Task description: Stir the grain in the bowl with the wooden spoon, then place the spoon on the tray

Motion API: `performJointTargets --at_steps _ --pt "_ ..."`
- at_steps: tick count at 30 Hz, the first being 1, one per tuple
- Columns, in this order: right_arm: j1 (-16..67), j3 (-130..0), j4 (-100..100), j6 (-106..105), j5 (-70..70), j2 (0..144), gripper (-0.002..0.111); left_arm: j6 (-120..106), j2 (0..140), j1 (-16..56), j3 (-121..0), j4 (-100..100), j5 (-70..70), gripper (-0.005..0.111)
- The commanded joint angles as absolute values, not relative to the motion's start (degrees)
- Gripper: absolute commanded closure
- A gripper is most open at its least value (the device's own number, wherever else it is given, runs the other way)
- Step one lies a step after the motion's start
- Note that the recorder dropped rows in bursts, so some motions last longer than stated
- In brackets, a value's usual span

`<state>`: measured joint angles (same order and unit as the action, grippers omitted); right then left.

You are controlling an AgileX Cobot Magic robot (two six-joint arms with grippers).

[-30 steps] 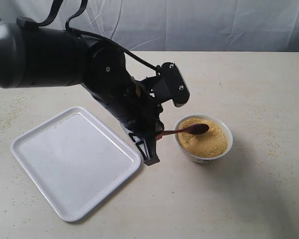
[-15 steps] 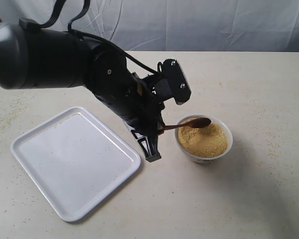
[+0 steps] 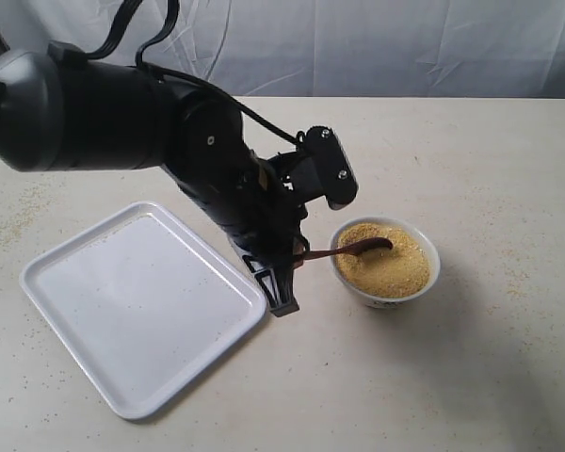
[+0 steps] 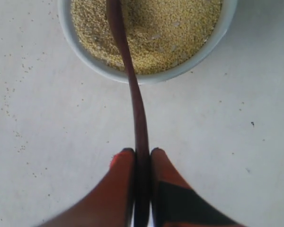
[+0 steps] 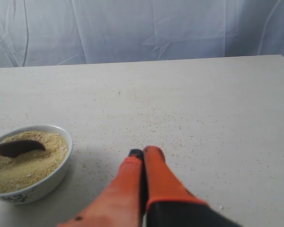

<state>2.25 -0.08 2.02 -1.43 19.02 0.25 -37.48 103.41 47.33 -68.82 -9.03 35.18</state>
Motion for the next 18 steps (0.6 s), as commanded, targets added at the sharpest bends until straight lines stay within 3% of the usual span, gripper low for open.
performJointTargets --at_steps 1,18 --pt "2.5 0.0 2.0 -1.5 18.6 0.0 0.109 -37.3 101.0 47.5 -69.2 -10.9 35.6 0.107" --pt "2.5 0.0 2.0 -1.5 18.7 0.0 0.109 -37.1 95.8 47.5 -68.3 -13.3 36.0 0.107"
